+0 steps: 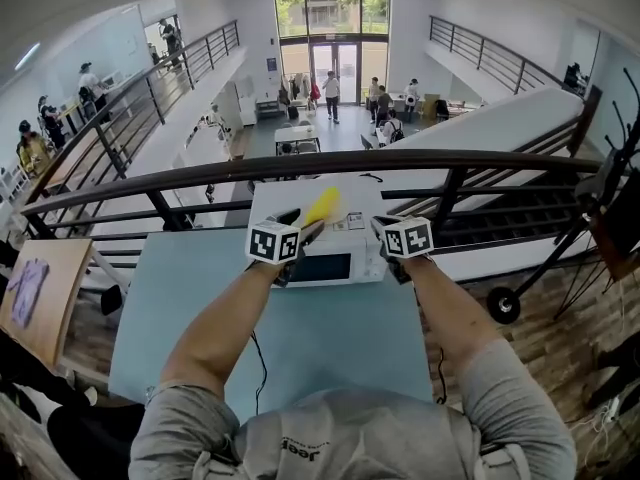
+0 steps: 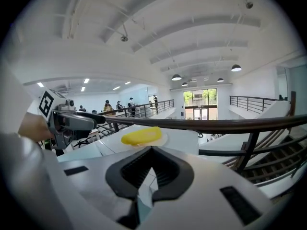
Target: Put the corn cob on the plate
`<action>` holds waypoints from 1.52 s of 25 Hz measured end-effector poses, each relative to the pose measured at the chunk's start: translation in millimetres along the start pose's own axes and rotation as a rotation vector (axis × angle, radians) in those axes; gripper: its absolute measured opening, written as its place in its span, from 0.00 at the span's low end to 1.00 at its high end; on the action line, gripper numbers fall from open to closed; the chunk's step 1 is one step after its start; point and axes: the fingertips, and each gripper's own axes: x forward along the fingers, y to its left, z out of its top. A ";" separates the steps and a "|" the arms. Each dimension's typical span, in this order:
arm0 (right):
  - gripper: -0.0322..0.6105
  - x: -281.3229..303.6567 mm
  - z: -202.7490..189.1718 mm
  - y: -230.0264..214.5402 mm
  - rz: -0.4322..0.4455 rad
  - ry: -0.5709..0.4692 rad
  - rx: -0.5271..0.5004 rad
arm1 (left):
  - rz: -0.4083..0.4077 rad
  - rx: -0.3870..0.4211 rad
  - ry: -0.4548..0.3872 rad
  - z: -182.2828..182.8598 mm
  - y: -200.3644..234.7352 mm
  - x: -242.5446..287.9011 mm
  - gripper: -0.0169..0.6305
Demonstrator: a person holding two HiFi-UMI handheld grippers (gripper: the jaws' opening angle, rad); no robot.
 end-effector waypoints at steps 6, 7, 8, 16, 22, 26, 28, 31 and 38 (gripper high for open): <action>0.08 -26.2 2.9 33.8 0.052 -0.035 -0.048 | -0.013 0.000 -0.058 -22.2 -29.0 -47.3 0.44; 0.08 -30.9 4.2 39.1 0.059 -0.043 -0.058 | -0.012 -0.004 -0.066 -25.1 -32.7 -54.4 0.43; 0.08 -35.6 5.1 44.5 0.066 -0.051 -0.070 | -0.013 -0.009 -0.072 -28.4 -36.3 -61.2 0.42; 0.08 -74.7 -6.2 79.6 0.109 -0.102 -0.156 | -0.025 -0.019 -0.113 -60.3 -63.9 -107.9 0.32; 0.08 -102.1 -16.2 90.6 0.131 -0.147 -0.118 | -0.032 -0.040 -0.139 -76.3 -81.8 -134.7 0.25; 0.08 -115.1 -23.0 88.5 0.127 -0.160 -0.091 | -0.029 -0.057 -0.165 -82.9 -92.4 -147.0 0.20; 0.08 -120.4 -28.1 88.4 0.127 -0.163 -0.085 | -0.026 -0.045 -0.167 -86.3 -96.8 -151.6 0.18; 0.08 -130.1 -36.3 89.8 0.127 -0.167 -0.083 | -0.023 -0.047 -0.180 -89.4 -100.6 -161.1 0.14; 0.08 -143.0 -56.9 87.5 0.114 -0.168 -0.062 | 0.016 -0.081 -0.204 -102.6 -92.9 -178.1 0.05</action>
